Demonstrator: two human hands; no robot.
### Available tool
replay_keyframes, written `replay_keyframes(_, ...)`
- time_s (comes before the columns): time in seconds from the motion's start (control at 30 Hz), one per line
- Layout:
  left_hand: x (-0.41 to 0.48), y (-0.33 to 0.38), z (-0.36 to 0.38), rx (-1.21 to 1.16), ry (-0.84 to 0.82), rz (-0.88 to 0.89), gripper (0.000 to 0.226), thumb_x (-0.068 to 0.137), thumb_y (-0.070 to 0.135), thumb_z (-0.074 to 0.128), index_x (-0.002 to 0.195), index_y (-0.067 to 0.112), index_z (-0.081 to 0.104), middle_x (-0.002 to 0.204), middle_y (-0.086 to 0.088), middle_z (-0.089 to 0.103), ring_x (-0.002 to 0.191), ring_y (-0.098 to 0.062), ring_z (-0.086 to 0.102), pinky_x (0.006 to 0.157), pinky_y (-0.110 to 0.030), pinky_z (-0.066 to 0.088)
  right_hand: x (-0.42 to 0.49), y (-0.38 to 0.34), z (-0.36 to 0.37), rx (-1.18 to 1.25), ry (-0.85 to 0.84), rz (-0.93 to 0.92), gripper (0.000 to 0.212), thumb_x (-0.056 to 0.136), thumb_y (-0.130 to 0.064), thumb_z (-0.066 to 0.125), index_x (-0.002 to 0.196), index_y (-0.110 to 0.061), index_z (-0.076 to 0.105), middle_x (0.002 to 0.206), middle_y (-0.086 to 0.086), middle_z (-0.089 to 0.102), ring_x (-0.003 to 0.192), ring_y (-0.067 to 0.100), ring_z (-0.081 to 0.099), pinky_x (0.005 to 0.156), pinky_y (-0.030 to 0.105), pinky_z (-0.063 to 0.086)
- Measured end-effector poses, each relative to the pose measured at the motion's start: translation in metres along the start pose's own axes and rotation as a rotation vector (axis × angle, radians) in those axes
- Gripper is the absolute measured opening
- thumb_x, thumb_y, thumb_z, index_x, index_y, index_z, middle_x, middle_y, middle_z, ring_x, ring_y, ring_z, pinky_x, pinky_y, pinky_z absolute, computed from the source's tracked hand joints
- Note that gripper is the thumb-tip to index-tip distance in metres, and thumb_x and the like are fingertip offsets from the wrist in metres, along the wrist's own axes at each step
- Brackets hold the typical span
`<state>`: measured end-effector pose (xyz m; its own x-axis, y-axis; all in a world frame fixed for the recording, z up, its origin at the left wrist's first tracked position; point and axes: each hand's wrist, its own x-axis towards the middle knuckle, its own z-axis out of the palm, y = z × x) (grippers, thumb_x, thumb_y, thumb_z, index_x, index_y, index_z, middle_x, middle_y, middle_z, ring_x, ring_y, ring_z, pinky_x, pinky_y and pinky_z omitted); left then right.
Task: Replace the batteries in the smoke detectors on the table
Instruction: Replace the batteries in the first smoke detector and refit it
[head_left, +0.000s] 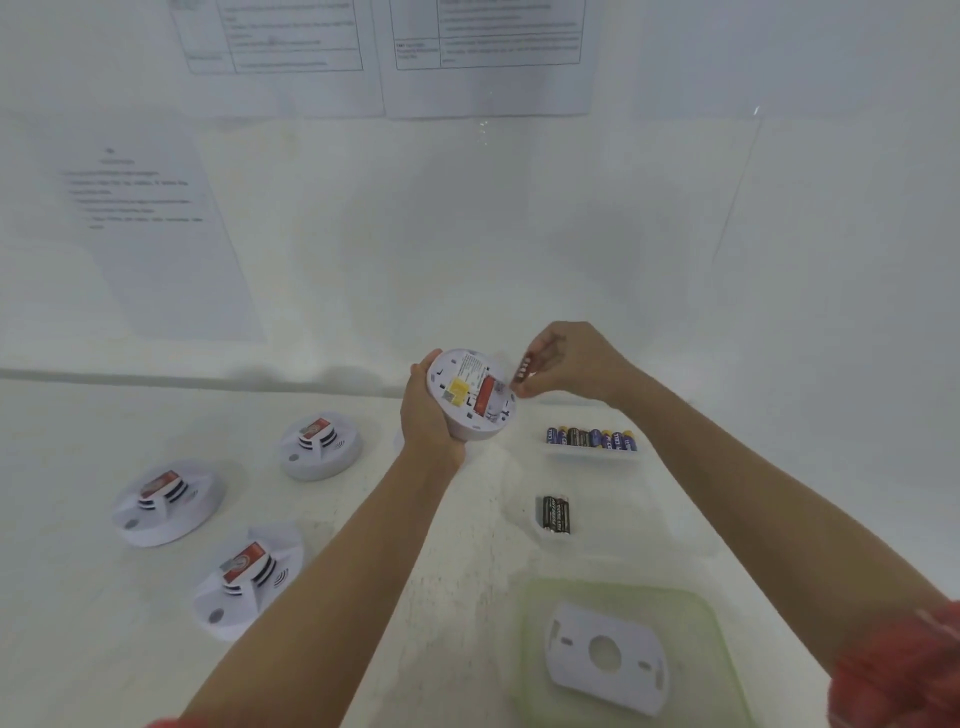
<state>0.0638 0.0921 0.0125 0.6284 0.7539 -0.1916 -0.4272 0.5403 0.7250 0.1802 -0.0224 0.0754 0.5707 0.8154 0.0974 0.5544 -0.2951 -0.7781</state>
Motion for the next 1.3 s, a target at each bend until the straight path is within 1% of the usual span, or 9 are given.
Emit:
replay_keyframes(0.2,-0.014,0.005,0.004,-0.022,-0.081,-0.046,0.018,0.093,0.033,0.046,0.098,0.018,0.054,0.108,-0.01,0.055,0.099,-0.03,0.055,0.094,-0.054,0.043,-0.022,-0.019,0.016,-0.117,0.015,-0.071,0.043,0.057,-0.009,0.087,0.09,-0.002,0.06,0.079,0.001,0.059,0.065,0.012,0.052,0.06,0.02,0.043)
replay_keyframes(0.5,-0.038,0.011,-0.012,-0.029,-0.157,0.001,0.026,0.094,0.038,0.041,0.09,0.019,0.057,0.099,-0.01,0.058,0.09,-0.03,0.057,0.094,-0.051,0.043,-0.051,-0.032,0.027,-0.226,0.039,-0.097,0.033,0.074,-0.011,0.075,0.106,-0.005,0.069,0.097,0.007,0.067,0.075,0.011,0.055,0.062,0.006,0.04)
replay_keyframes(0.67,-0.061,0.013,-0.02,-0.029,-0.098,-0.075,0.031,0.084,0.04,0.057,0.102,0.014,0.058,0.105,-0.014,0.058,0.086,-0.031,0.059,0.091,-0.049,0.047,-0.076,-0.037,0.049,-0.198,0.145,-0.115,0.029,0.078,-0.011,0.072,0.106,-0.004,0.069,0.109,0.01,0.064,0.088,0.015,0.056,0.069,0.005,0.038)
replay_keyframes(0.8,-0.079,0.011,-0.025,-0.027,-0.143,-0.116,0.033,0.094,0.036,0.044,0.084,0.008,0.058,0.074,-0.011,0.064,0.054,-0.023,0.062,0.055,-0.031,0.055,-0.099,-0.035,0.066,-0.175,0.22,-0.121,0.024,0.08,-0.01,0.069,0.103,-0.001,0.07,0.107,0.014,0.062,0.094,0.019,0.055,0.079,0.016,0.038)
replay_keyframes(0.87,-0.086,0.011,-0.028,-0.067,-0.188,-0.142,0.034,0.09,0.039,0.048,0.096,0.007,0.056,0.093,-0.017,0.056,0.062,-0.027,0.057,0.058,-0.031,0.053,-0.109,-0.034,0.074,-0.131,0.273,-0.123,0.026,0.081,-0.008,0.067,0.106,0.0,0.068,0.108,0.015,0.061,0.095,0.019,0.054,0.089,0.026,0.041)
replay_keyframes(0.93,-0.091,0.013,-0.03,-0.104,-0.242,-0.19,0.036,0.088,0.042,0.044,0.101,0.009,0.049,0.096,-0.017,0.047,0.063,-0.026,0.05,0.06,-0.031,0.047,-0.114,-0.031,0.08,-0.082,0.341,-0.101,0.032,0.08,-0.009,0.069,0.11,-0.001,0.063,0.111,0.012,0.06,0.091,0.012,0.048,0.083,0.019,0.039)
replay_keyframes(1.03,-0.101,0.016,-0.029,-0.094,-0.286,-0.236,0.039,0.091,0.045,0.035,0.093,0.008,0.048,0.083,-0.014,0.047,0.057,-0.022,0.049,0.059,-0.026,0.046,-0.12,-0.033,0.081,-0.05,0.404,-0.084,0.027,0.08,-0.013,0.07,0.103,0.0,0.064,0.103,0.009,0.058,0.089,0.011,0.046,0.069,0.015,0.033)
replay_keyframes(1.17,-0.107,0.015,-0.028,-0.067,-0.217,-0.121,0.045,0.098,0.036,0.033,0.075,0.006,0.058,0.056,-0.01,0.062,0.042,-0.021,0.059,0.05,-0.023,0.05,-0.131,-0.041,0.082,-0.28,0.289,-0.156,0.023,0.09,-0.013,0.056,0.09,0.007,0.067,0.097,0.011,0.048,0.089,0.021,0.045,0.075,0.025,0.034)
replay_keyframes(1.3,-0.114,0.008,-0.035,-0.06,-0.137,-0.063,0.037,0.097,0.034,0.04,0.078,0.01,0.061,0.07,-0.009,0.066,0.056,-0.024,0.064,0.063,-0.03,0.052,-0.142,-0.045,0.084,-0.571,0.11,-0.152,0.037,0.098,-0.015,0.039,0.063,-0.008,0.049,0.096,0.003,0.034,0.088,0.019,0.036,0.076,0.024,0.03)
